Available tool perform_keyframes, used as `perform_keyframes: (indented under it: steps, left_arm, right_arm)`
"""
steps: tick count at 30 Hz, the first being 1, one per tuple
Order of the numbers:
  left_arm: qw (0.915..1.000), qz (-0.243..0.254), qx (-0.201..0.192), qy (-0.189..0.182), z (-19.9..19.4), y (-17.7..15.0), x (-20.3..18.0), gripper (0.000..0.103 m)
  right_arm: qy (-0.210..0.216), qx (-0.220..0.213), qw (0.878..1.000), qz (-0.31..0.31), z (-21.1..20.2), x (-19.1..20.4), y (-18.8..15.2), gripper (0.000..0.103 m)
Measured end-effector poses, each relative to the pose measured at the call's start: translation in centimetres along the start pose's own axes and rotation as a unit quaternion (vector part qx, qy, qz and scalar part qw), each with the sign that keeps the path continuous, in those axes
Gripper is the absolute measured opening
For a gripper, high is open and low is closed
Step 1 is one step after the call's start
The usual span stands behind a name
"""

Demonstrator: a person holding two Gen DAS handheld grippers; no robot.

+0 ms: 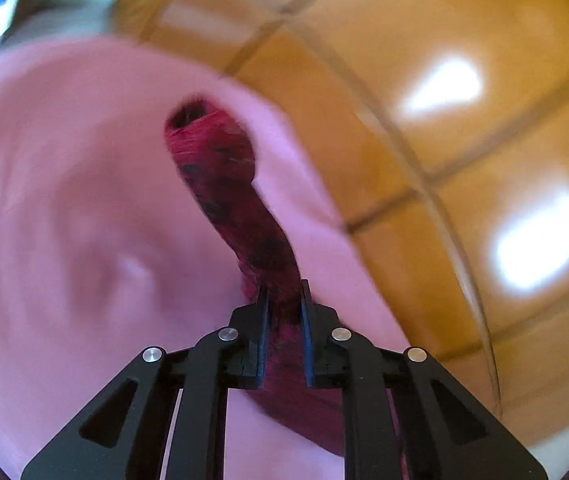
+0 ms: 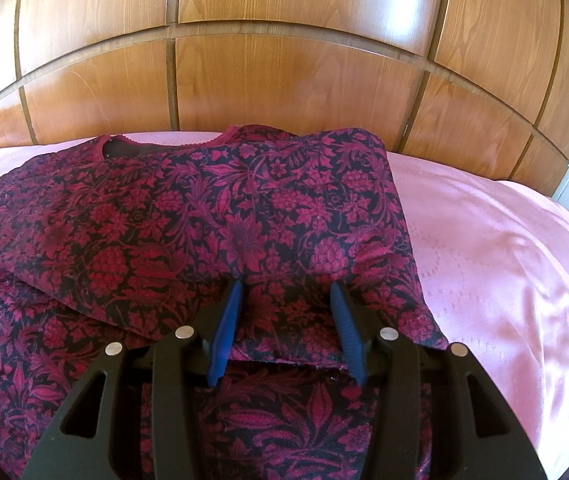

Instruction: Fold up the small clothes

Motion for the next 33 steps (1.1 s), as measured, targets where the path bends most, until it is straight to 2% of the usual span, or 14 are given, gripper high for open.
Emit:
perform_keyframes:
  steps: [4,5,9,12,17,19,20,22,23,24,26,28,31,33]
  left_arm:
    - [0.9934,0.112,0.006,-0.027,-0.7,-4.0,-7.8,0.012]
    - [0.9883,0.148,0.014,-0.035,-0.3,-5.9,-10.4,0.012]
    - [0.9702,0.231,0.060,-0.044,2.3,-11.7,-16.4,0.012]
    - [0.9554,0.274,0.106,-0.031,5.5,-16.5,-19.4,0.012]
    - [0.9348,0.321,0.152,0.015,9.4,-22.1,-20.9,0.016]
    - [0.9294,0.334,0.152,0.037,10.6,-22.7,-21.2,0.022]
    - [0.9280,0.339,0.148,0.043,10.8,-22.8,-21.5,0.024]
    - [0.9256,0.347,0.144,0.044,10.6,-23.0,-21.6,0.038]
    - [0.9252,0.349,0.144,0.041,10.3,-23.0,-22.0,0.051]
    - [0.9255,0.351,0.138,0.036,9.7,-23.2,-22.3,0.058]
    - [0.9232,0.362,0.125,0.032,8.4,-24.0,-22.8,0.059]
    - [0.9207,0.372,0.113,0.032,7.0,-24.3,-22.8,0.070]
    - [0.9248,0.366,0.099,0.029,5.2,-24.5,-21.5,0.070]
    - [0.9324,0.349,0.086,0.038,3.9,-23.8,-19.9,0.070]
  right_arm:
    - [0.002,0.000,1.000,0.002,0.0,0.0,0.0,0.046]
    - [0.003,0.000,1.000,0.002,0.0,-0.1,0.0,0.046]
    - [0.008,0.000,1.000,0.006,0.0,-0.2,0.1,0.046]
    - [0.013,0.000,1.000,0.010,0.0,-0.4,0.1,0.046]
    - [0.035,0.008,0.999,0.016,-0.1,-1.2,0.5,0.046]
    - [0.057,0.018,0.998,0.024,-0.7,-1.6,1.0,0.053]
    - [0.073,0.021,0.997,0.032,-1.2,-1.7,1.3,0.055]
    - [0.124,0.019,0.991,0.045,-2.4,-1.4,2.0,0.058]
    - [0.148,0.018,0.988,0.047,-3.0,-1.0,2.3,0.058]
    - [0.172,0.020,0.984,0.046,-3.4,-0.4,2.7,0.059]
    - [0.235,0.029,0.970,0.050,-3.9,1.3,3.6,0.060]
    - [0.292,0.049,0.954,0.054,-3.8,3.4,4.5,0.060]
    - [0.347,0.088,0.932,0.057,-2.6,7.0,5.6,0.060]
    - [0.357,0.106,0.926,0.056,-1.7,9.1,6.0,0.060]
Point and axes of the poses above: each gripper's, at about its wrist camera, not at the fingertips, and z roughly the way its jaws point, x to its left, y to its top, the point moved 3 cm from there along z, roughly the way its jaws point, and after that the axes turned 10 degrees about x, right-handed, at the moved point
